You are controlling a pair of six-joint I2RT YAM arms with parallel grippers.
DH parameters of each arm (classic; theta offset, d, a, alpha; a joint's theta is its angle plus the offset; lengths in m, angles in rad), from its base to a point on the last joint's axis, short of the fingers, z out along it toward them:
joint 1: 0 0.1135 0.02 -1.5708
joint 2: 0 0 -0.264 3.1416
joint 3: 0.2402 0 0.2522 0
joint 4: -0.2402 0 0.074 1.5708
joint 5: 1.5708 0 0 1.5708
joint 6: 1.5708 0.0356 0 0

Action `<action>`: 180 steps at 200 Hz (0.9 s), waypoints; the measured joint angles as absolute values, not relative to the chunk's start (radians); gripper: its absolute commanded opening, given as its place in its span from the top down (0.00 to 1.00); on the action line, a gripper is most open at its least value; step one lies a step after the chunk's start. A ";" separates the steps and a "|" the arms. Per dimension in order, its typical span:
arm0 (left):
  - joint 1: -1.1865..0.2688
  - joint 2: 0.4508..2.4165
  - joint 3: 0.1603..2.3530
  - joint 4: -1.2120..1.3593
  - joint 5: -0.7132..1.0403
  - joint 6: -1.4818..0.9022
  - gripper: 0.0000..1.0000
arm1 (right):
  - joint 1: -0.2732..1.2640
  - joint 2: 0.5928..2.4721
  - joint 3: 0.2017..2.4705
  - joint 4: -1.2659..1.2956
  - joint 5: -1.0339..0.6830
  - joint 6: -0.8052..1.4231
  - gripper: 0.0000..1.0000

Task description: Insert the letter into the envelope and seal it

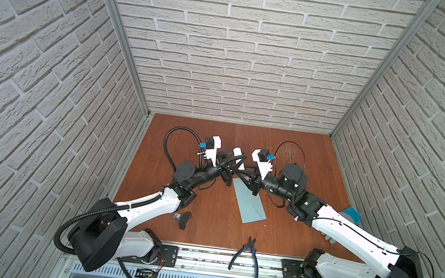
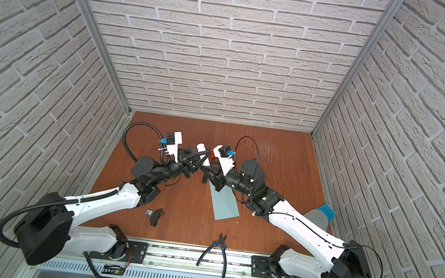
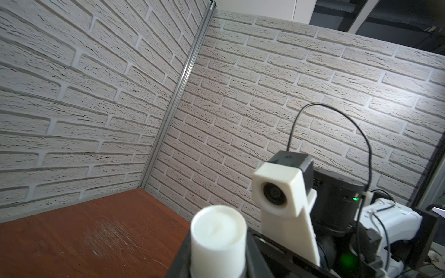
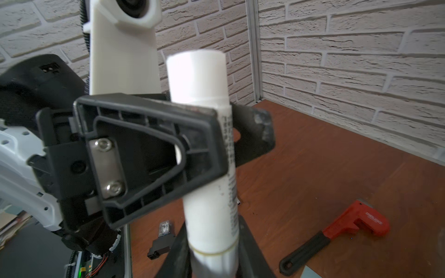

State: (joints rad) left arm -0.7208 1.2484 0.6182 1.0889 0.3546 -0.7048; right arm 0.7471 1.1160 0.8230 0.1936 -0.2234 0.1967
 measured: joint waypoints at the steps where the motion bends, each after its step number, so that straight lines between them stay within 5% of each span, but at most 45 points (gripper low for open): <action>1: -0.724 1.248 0.618 1.087 0.349 -0.701 1.00 | 0.750 1.114 0.823 0.191 -0.217 0.194 0.94; 86: -0.839 1.307 0.645 1.112 0.161 -0.624 1.00 | 1.049 1.116 0.817 0.176 0.591 -0.012 0.93; 121: -0.841 1.318 0.645 1.122 0.130 -0.617 1.00 | 1.087 1.187 0.849 0.198 0.744 -0.062 0.70; 143: -0.832 1.307 0.644 1.096 0.119 -0.602 1.00 | 1.098 1.190 0.854 0.193 0.763 -0.068 0.44; 180: -0.786 1.287 0.636 1.039 0.139 -0.595 1.00 | 1.121 1.192 0.856 0.183 0.754 -0.060 0.33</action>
